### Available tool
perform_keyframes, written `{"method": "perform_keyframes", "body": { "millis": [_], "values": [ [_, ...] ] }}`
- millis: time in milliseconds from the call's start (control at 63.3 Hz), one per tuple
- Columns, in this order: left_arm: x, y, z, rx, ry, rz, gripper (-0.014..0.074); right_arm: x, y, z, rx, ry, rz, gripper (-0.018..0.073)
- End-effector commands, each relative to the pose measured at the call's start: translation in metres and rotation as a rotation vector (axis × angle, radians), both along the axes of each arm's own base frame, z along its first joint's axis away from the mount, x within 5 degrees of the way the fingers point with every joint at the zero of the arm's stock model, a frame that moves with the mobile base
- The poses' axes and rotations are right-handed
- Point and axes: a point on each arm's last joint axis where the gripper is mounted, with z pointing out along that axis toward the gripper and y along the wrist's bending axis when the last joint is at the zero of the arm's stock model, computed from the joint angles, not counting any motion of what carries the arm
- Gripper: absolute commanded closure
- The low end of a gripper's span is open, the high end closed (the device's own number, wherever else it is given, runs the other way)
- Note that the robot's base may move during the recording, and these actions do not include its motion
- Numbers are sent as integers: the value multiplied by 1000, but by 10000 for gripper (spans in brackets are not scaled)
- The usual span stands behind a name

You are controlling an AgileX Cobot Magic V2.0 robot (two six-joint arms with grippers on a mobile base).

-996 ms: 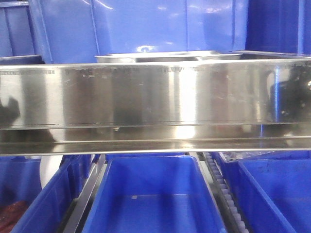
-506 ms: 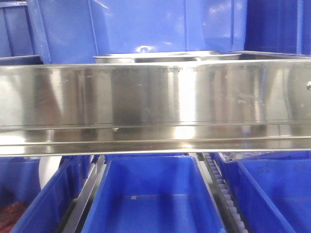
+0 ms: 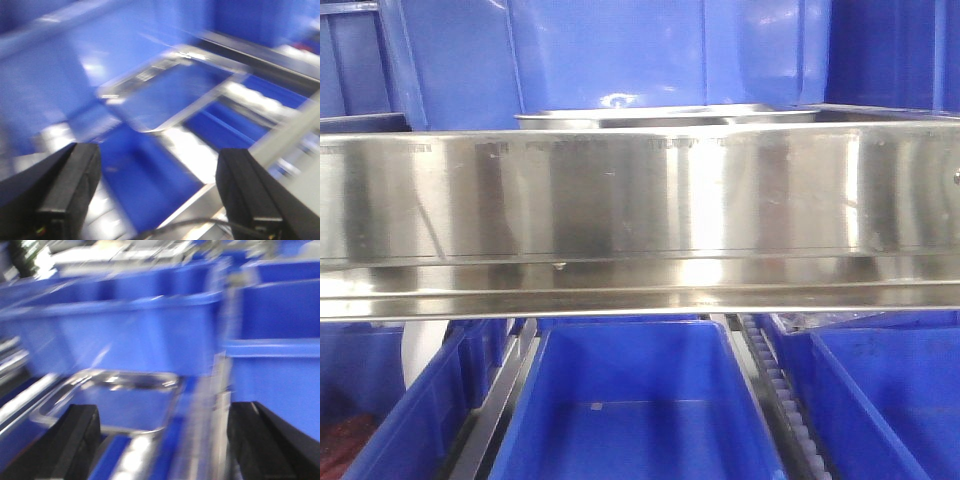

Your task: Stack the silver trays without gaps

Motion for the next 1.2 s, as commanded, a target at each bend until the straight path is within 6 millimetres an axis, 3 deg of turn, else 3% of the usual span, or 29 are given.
{"method": "perform_keyframes", "body": {
  "millis": [0,158,284,458,616,822,1043,1185],
  "values": [
    [12,-19,21,-59,-46,-60,200,17,15,22,7,-34,70,-63],
    [51,-61,25,-50,123,-108,200,58,50,30,-51,104,177,-63],
    [87,-83,24,-43,244,-43,200,95,70,30,-108,240,196,-63],
    [136,-93,18,-29,397,256,202,136,75,34,-130,411,80,-63],
    [167,-106,5,-5,478,370,204,169,77,32,-164,495,-38,-63],
    [202,-105,-11,-27,537,446,204,202,87,17,-187,562,-56,-63],
    [226,-96,-34,-14,592,500,204,235,82,-14,-155,651,-90,-63],
    [235,-101,-49,5,614,505,204,250,84,-29,-175,652,-84,-63]
  ]
}}
